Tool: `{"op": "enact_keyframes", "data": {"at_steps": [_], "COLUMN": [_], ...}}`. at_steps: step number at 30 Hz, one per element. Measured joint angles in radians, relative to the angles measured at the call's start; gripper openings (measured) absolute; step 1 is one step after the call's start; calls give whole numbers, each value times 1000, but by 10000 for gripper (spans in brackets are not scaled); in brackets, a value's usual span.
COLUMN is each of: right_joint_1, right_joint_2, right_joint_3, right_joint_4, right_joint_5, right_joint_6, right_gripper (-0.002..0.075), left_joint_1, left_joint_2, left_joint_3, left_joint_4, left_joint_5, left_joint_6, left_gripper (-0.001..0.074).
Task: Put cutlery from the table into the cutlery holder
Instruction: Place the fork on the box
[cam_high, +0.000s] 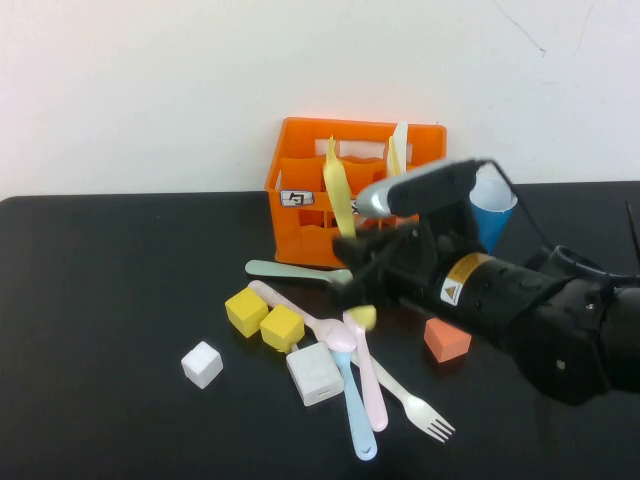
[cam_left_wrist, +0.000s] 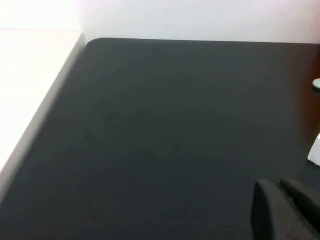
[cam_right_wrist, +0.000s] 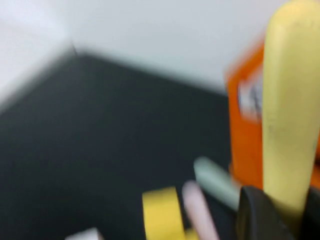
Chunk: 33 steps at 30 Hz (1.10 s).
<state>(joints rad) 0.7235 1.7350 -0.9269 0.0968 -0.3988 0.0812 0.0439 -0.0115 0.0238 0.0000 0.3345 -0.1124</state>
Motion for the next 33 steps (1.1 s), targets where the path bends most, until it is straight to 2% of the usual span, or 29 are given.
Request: {"op": "enact_keyframes", "data": {"at_steps": [7, 10, 19, 26, 33], "right_joint_1": [0, -6, -42, -66, -72], "right_joint_2": [5, 30, 261, 483, 572], "right_joint_3": [-2, -42, -346, -588, -680], "right_joint_4": [-84, -84, -26, -3, 23], "right_joint_5": [-407, -479, -476, -362, -302], "right_joint_6": [-111, -161, -177, -221, -245], "right_gripper": [142, 142, 142, 142, 167], "left_joint_1": [0, 0, 0, 0, 0], "left_joint_2": [0, 0, 0, 0, 0], "left_joint_3": [0, 0, 0, 0, 0], "left_joint_4": [0, 0, 0, 0, 0], "left_joint_5": [0, 0, 0, 0, 0], "left_joint_6": [0, 2, 2, 2, 2], "left_gripper": [-1, -1, -1, -1, -1]}}
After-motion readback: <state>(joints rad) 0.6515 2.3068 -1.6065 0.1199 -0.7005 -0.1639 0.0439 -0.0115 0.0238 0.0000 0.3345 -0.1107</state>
